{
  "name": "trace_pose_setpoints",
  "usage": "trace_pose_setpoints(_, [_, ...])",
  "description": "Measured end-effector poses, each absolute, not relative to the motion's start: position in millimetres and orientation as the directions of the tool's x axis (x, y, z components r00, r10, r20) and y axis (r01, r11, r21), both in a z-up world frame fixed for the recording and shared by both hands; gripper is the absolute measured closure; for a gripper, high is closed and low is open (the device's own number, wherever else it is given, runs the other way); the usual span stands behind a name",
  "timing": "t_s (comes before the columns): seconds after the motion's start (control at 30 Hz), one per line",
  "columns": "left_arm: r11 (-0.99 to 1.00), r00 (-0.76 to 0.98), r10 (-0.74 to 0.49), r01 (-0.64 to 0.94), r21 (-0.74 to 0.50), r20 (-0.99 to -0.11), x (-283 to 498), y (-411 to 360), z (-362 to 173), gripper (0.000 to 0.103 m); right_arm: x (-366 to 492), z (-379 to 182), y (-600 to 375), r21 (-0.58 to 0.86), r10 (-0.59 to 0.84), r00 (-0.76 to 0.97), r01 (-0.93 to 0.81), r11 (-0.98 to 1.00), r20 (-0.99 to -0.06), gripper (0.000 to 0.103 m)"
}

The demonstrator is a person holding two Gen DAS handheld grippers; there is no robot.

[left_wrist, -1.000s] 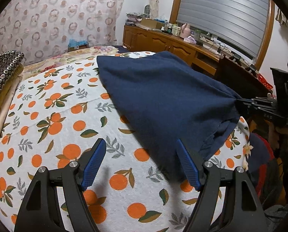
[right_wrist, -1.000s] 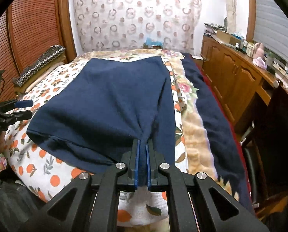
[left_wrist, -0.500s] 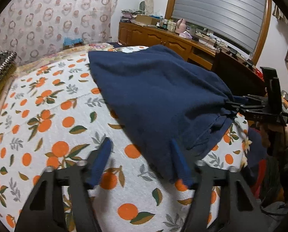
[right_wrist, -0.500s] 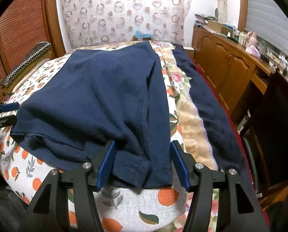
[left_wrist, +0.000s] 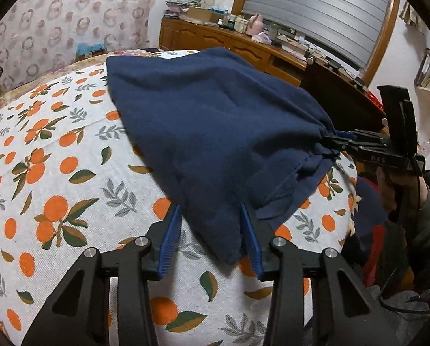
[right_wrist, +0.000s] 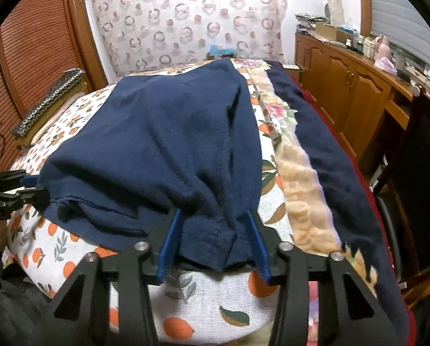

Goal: Fold small clothes

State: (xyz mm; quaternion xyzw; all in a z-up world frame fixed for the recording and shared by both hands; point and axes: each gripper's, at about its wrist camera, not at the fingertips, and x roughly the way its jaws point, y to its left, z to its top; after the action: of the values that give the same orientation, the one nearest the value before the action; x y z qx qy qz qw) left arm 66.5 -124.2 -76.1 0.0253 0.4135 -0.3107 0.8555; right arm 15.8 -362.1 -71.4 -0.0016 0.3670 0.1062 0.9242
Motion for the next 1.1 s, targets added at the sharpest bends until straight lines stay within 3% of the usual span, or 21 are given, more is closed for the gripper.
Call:
trace_pose_setpoints(0.03, [0.804,0.462,-0.512,0.555,-0.214,-0.724,66.2,-125.0,-76.1,0.068,16.4,-71.8,-362.1,0.074,0.197,0.706,-0.202,0.977,-0.680,0.064])
trace_pose_setpoints(0.1, [0.802,0.462,-0.513,0.559,-0.212,-0.723,65.1,-126.7,-75.6,0.089,16.1,-72.8,-361.6,0.086,0.215,0.701,-0.215,0.973,-0.680,0.083])
trace_pose_setpoints(0.17, [0.800,0.469,-0.518,0.561,-0.212,-0.715,64.8,-127.0,-72.9,0.096,14.7,-73.1,-360.5,0.105,0.243,0.698,-0.234,0.966,-0.673,0.089])
trace_pose_setpoints(0.63, [0.772,0.574,-0.614,0.579,-0.261,-0.542,102.1,-107.6,12.3,0.097,26.6,9.9,-363.4,0.087,0.321,0.828,-0.318,0.944,-0.460,0.093])
trace_pose_setpoints(1.1, [0.833,0.611,-0.539,0.489,-0.259,-0.580,213.2,-103.6,11.8,0.097,147.9,10.2,-356.4,0.063,0.316,0.822,-0.326,0.943,-0.475,0.093])
